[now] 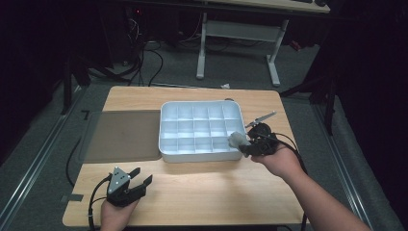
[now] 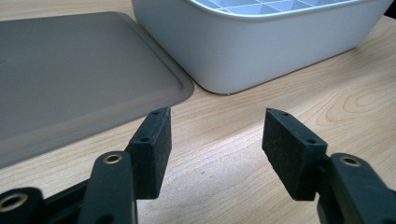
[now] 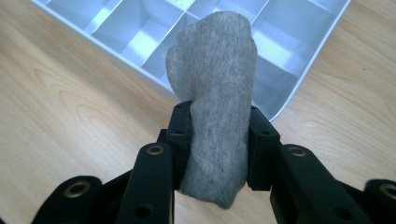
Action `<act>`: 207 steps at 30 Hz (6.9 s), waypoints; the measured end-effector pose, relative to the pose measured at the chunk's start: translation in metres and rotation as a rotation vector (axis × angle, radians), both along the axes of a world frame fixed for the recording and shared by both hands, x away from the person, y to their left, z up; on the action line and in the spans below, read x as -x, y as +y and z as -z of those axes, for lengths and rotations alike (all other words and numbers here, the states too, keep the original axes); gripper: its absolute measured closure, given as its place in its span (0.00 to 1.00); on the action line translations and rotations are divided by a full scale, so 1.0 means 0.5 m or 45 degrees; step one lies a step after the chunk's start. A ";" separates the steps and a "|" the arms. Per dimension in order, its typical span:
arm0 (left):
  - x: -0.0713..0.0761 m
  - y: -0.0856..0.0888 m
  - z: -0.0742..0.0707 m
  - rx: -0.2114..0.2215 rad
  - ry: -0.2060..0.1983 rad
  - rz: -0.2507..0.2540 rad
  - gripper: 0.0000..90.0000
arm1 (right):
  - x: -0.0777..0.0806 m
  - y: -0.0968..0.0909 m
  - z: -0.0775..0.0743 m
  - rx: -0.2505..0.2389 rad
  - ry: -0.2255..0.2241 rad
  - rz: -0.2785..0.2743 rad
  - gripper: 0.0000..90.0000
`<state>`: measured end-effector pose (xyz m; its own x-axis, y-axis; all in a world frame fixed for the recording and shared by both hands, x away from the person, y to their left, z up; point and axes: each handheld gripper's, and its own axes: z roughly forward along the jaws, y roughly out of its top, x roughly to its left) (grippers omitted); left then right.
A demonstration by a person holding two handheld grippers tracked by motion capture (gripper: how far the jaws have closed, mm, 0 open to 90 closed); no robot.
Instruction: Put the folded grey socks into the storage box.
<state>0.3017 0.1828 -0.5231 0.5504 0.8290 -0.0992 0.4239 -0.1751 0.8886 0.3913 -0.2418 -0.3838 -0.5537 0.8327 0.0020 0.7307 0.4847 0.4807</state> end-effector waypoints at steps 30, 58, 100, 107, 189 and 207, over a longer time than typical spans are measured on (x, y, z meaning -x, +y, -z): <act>-0.003 -0.002 0.001 -0.008 0.007 0.012 0.48 | -0.099 0.013 0.052 0.118 0.081 0.109 0.77; -0.005 -0.001 0.003 -0.014 0.016 0.015 0.48 | -0.133 0.042 0.115 0.278 0.219 0.099 0.79; -0.007 -0.003 0.005 -0.013 0.028 0.022 0.48 | -0.151 0.054 0.070 0.253 0.270 0.060 0.71; -0.007 -0.001 0.005 -0.014 0.027 0.022 0.48 | -0.156 0.055 0.079 0.297 0.339 0.080 0.87; -0.007 -0.006 0.007 -0.028 0.038 0.030 0.48 | -0.134 0.026 0.041 0.082 0.163 0.170 0.71; -0.004 -0.006 0.005 -0.032 0.031 0.016 0.48 | -0.046 -0.003 0.069 -0.094 -0.134 0.191 0.61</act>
<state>0.3040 0.1797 -0.5254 0.5582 0.8245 -0.0924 0.4432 -0.2023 0.8733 0.4145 -0.2431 -0.4184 -0.4236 0.9057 0.0152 0.7361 0.3344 0.5885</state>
